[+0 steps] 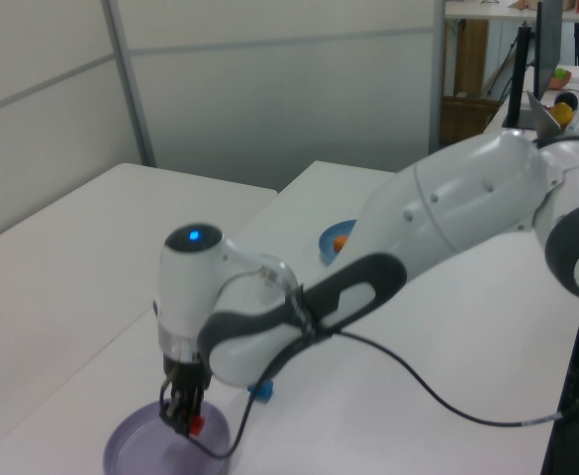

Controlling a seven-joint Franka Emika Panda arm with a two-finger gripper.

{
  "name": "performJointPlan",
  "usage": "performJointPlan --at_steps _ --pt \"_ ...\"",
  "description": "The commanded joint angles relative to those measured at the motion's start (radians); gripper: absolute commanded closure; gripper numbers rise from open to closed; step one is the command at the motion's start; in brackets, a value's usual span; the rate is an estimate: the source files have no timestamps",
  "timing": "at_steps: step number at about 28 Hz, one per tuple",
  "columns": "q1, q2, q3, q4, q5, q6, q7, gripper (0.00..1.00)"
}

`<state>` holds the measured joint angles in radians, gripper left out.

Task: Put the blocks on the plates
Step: 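Carry the red block onto the lavender plate and release it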

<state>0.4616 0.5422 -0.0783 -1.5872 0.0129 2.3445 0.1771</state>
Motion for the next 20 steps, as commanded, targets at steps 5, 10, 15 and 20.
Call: performJointPlan --at_steps 5,10,15,20 --pt "0.009 0.001 -0.008 -0.007 -0.019 -0.026 0.022 0.40" --pt "0.008 -0.022 -0.008 -0.002 -0.011 -0.073 0.024 0.00" --pt "0.000 -0.076 -0.011 -0.002 -0.011 -0.186 0.022 0.00" --pt "-0.006 -0.105 -0.021 -0.008 -0.011 -0.286 0.032 0.00"
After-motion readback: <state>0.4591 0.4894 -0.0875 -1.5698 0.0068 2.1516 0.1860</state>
